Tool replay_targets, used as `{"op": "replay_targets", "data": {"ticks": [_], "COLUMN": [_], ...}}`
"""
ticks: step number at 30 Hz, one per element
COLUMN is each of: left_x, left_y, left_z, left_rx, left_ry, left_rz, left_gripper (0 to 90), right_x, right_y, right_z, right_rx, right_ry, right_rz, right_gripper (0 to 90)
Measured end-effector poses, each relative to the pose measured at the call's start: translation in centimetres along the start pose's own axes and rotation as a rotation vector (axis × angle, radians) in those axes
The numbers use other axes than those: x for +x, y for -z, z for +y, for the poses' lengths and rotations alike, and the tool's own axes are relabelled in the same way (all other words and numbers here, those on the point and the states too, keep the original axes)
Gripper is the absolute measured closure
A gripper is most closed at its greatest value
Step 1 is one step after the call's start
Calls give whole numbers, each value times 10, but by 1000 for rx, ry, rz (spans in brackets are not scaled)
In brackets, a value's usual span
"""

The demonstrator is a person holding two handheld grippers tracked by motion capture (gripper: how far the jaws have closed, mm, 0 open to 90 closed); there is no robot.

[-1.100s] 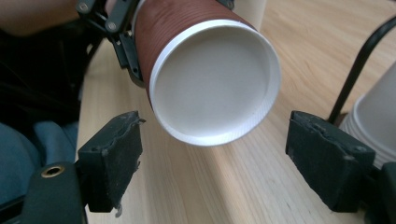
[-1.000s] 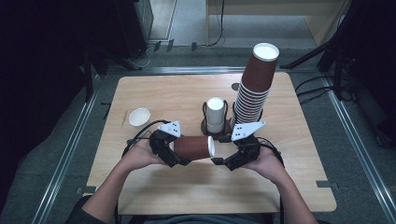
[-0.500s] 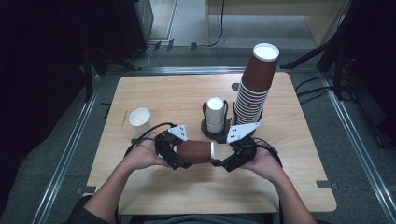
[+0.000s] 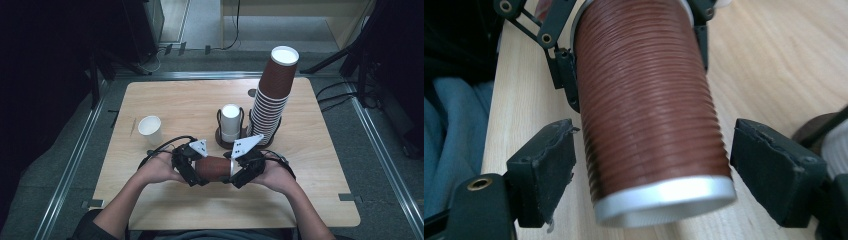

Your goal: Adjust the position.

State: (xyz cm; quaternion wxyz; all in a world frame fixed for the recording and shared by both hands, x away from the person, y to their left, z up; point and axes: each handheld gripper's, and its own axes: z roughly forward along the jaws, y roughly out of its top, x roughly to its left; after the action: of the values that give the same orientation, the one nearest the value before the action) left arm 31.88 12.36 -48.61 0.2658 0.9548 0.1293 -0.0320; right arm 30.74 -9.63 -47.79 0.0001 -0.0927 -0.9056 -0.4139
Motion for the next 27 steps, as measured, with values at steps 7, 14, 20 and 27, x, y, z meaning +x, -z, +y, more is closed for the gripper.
{"op": "replay_targets", "data": {"ticks": [7, 14, 20, 27], "left_x": [-4, -4, -5, -4], "left_y": [-4, -6, -3, 1], "left_z": [3, 4, 5, 4], "left_rx": [14, 18, 6, -33], "left_ry": [-14, -14, -10, 5], "left_rz": [-8, -8, -11, -4], "left_gripper": [72, 70, 62, 0], "right_x": [2, 3, 3, 1], "right_y": [-14, -20, -17, -12], "right_z": [1, 2, 2, 2], "right_rx": [62, 87, 67, 44], "right_ry": [29, 44, 48, 39], "right_rz": [9, 11, 16, 21], "right_gripper": [184, 194, 199, 195]}}
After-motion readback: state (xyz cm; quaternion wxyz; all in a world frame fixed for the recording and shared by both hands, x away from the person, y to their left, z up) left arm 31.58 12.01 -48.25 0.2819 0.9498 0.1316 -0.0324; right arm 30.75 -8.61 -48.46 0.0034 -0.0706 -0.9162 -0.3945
